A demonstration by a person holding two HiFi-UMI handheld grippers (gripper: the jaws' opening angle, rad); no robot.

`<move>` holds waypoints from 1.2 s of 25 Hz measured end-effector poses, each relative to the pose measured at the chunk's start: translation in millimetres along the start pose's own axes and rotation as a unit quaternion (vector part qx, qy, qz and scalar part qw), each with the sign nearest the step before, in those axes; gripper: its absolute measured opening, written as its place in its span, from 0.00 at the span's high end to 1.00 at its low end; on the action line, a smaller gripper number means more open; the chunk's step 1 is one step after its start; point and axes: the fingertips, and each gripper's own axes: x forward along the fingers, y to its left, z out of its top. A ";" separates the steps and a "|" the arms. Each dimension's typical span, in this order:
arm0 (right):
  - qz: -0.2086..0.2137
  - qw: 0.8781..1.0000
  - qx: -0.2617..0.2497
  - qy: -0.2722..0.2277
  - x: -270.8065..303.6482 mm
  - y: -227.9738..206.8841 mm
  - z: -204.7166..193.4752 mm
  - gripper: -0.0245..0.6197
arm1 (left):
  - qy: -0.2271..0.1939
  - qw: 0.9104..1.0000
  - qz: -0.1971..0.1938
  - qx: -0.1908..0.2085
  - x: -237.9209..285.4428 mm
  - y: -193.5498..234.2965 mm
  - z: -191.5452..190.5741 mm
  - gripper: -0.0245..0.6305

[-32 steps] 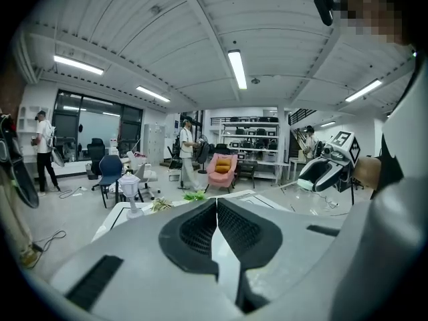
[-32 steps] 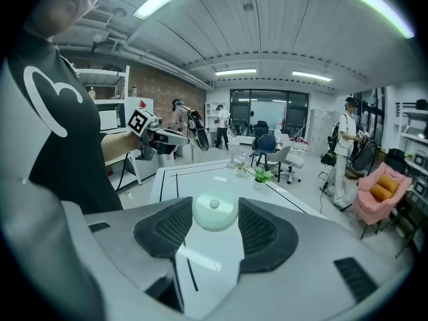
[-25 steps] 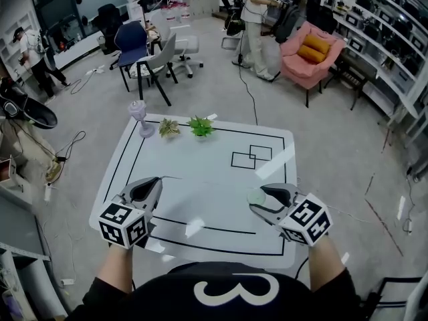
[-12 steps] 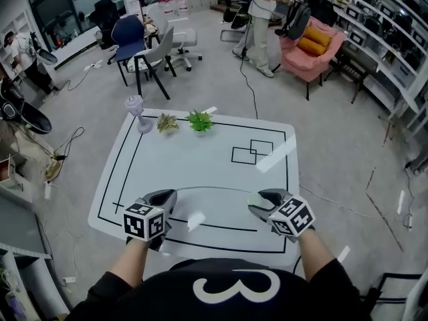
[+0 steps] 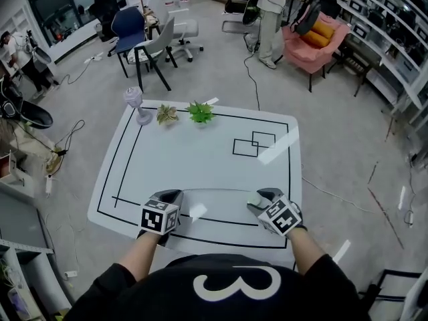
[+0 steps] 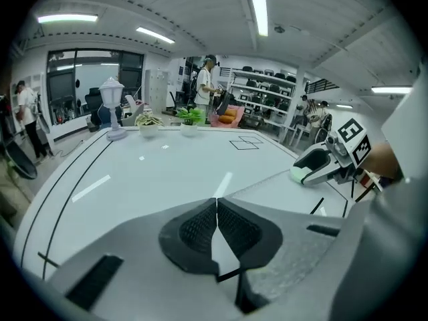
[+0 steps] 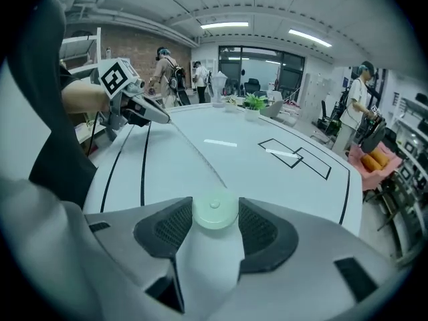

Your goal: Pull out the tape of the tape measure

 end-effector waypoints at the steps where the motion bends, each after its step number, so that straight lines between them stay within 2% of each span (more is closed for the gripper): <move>1: 0.001 1.000 0.001 0.003 1.6 0.4 -1.3 0.62 | 0.005 1.000 0.004 0.003 2.6 1.1 -1.9 0.95; 11: 0.021 0.999 0.041 0.002 7.4 -2.1 -8.6 0.62 | 0.046 0.998 0.031 0.019 19.1 9.4 -22.4 0.94; 18: 0.041 0.996 0.073 -0.017 6.2 1.0 -6.3 0.62 | 0.044 0.999 0.018 0.005 17.9 10.4 -19.6 0.78; 25: 0.030 0.988 0.137 -0.069 -15.5 -10.0 0.9 0.61 | 0.022 1.000 -0.012 -0.006 5.3 3.3 -8.1 0.69; 30: 0.024 0.983 0.141 -0.115 -47.7 7.1 27.4 0.60 | -0.013 0.998 -0.063 -0.008 -20.7 -23.1 12.0 0.69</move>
